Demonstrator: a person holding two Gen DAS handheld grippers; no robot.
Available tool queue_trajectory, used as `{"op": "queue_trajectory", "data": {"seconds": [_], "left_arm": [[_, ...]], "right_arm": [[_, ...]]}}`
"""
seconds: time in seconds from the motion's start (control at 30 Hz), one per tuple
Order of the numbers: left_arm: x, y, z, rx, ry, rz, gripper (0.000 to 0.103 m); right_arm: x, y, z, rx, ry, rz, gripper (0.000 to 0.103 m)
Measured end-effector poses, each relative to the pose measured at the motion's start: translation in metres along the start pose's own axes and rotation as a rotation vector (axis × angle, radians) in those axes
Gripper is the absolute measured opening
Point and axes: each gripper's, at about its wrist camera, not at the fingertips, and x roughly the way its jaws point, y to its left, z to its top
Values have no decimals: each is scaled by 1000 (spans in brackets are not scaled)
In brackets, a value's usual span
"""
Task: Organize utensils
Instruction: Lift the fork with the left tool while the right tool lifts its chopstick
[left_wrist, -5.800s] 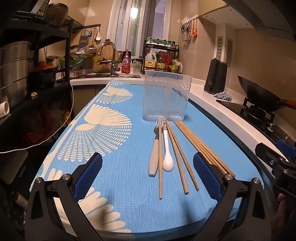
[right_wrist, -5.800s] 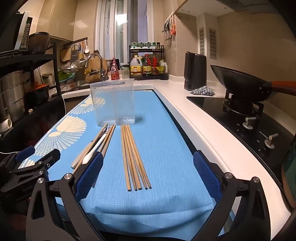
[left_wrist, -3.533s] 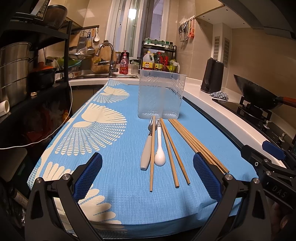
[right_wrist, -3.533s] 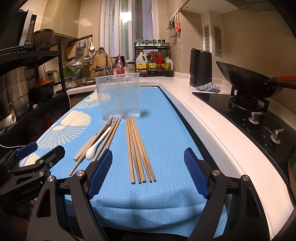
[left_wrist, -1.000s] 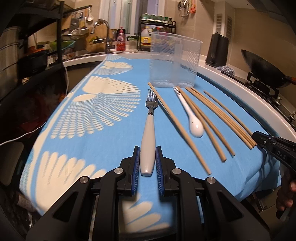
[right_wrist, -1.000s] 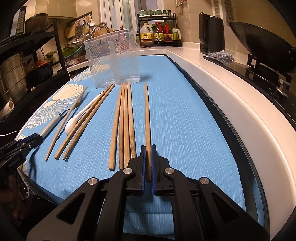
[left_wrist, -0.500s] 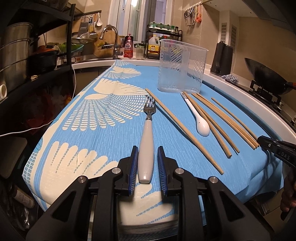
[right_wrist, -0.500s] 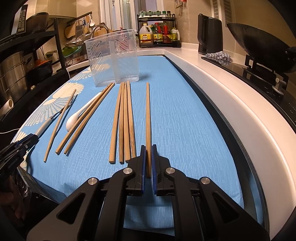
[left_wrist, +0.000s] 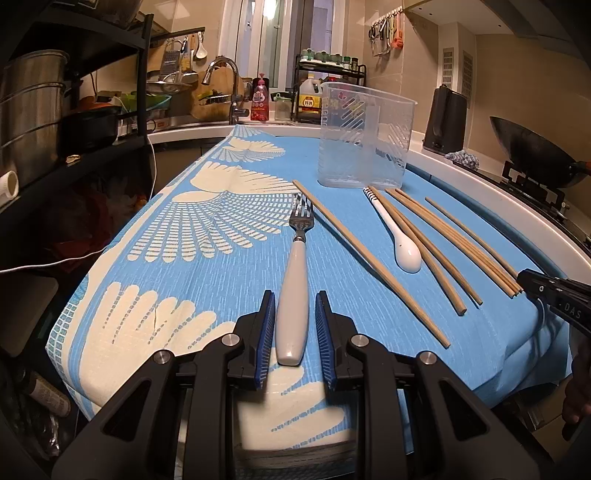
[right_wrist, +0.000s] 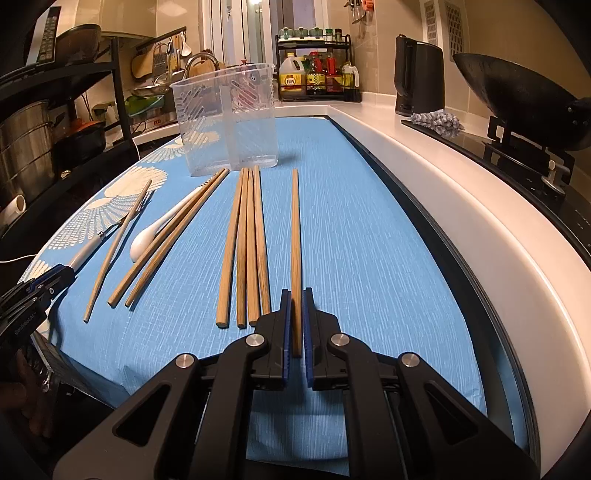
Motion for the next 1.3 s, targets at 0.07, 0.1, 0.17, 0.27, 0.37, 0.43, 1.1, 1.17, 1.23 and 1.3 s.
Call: {"op": "queue_trajectory", "data": {"seconds": [0.07, 0.1, 0.17, 0.27, 0.37, 0.43, 1.1, 1.17, 1.23, 1.3], "left_arm": [[0, 2, 0, -8, -2, 2, 23], [-1, 2, 0, -11, -4, 1, 23], [-1, 3, 0, -8, -4, 3, 23], [-1, 3, 0, -6, -5, 3, 23], [0, 2, 1, -3, -3, 2, 23], [1, 1, 2, 2, 0, 2, 22], [-25, -1, 47, 46, -36, -20, 18], [-28, 1, 54, 48, -48, -18, 18], [-30, 3, 61, 47, -62, -13, 18], [-32, 4, 68, 47, -76, -7, 18]], "right_arm": [[0, 0, -1, 2, -5, -2, 7], [0, 0, 0, 2, -6, -3, 7], [1, 0, 0, 3, -8, -3, 7], [1, 1, 1, 8, -10, -2, 7], [2, 0, 2, 13, -4, -1, 6], [2, 0, 3, 15, 3, 2, 6], [-45, -1, 52, -38, -36, 18, 5], [-51, 0, 59, -48, -48, 19, 5], [-57, 0, 68, -55, -61, 25, 5], [-61, -1, 76, -60, -74, 29, 5]]}}
